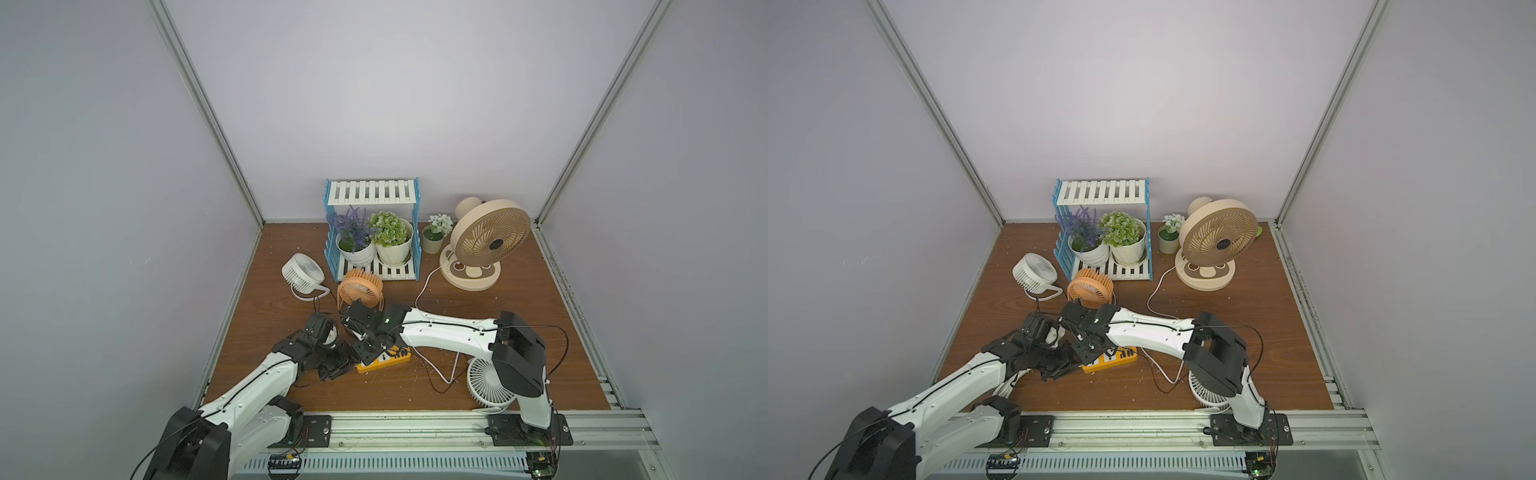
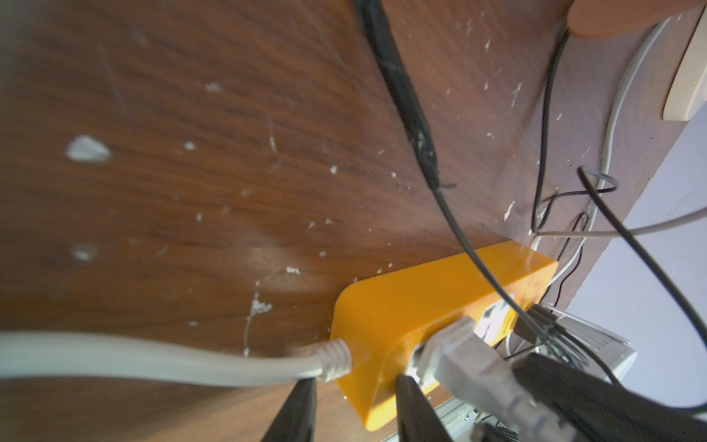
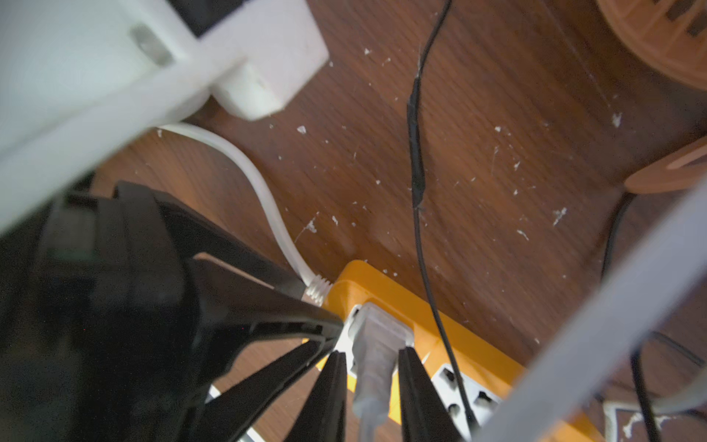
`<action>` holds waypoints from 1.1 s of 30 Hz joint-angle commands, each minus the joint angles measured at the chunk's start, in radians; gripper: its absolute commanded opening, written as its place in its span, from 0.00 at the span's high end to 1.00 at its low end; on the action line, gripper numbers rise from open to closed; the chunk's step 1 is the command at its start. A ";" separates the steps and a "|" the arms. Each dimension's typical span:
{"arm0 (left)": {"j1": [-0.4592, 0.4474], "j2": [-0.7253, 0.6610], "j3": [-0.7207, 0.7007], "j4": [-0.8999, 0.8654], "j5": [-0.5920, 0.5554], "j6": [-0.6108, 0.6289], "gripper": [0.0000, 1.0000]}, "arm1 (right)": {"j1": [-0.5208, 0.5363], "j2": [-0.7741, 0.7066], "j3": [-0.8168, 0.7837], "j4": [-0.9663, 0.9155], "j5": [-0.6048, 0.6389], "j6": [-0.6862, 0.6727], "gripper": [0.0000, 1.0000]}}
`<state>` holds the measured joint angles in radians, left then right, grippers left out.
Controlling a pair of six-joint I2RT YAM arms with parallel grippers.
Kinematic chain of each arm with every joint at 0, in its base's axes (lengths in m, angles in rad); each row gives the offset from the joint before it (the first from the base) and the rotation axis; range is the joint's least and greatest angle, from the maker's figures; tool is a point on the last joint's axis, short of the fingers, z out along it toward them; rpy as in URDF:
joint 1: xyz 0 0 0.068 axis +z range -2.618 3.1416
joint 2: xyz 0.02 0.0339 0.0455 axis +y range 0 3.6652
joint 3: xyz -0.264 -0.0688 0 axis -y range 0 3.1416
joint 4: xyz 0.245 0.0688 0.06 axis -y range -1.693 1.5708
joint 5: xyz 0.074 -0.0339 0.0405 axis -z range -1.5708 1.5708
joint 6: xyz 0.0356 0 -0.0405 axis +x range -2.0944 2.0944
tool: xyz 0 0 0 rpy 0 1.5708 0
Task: Unplug the desk fan from the power strip
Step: Remove the plug from the socket.
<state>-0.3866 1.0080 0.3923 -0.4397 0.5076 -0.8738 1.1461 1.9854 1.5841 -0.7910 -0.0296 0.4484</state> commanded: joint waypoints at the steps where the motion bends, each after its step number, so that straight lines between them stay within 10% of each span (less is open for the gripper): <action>1: 0.011 0.016 -0.012 -0.027 -0.024 0.013 0.63 | 0.005 0.001 0.019 -0.013 0.011 -0.003 0.79; 8: 0.011 0.016 -0.012 -0.036 -0.031 0.010 0.64 | 0.006 0.004 0.020 -0.005 -0.006 -0.010 1.00; 33: 0.010 0.045 -0.007 -0.039 -0.037 0.013 0.65 | 0.059 0.032 0.091 -0.043 0.038 -0.083 1.00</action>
<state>-0.3832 1.0294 0.3981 -0.4324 0.5144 -0.8742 1.1801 2.0075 1.6398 -0.8581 0.0418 0.3939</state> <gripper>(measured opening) 0.349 0.103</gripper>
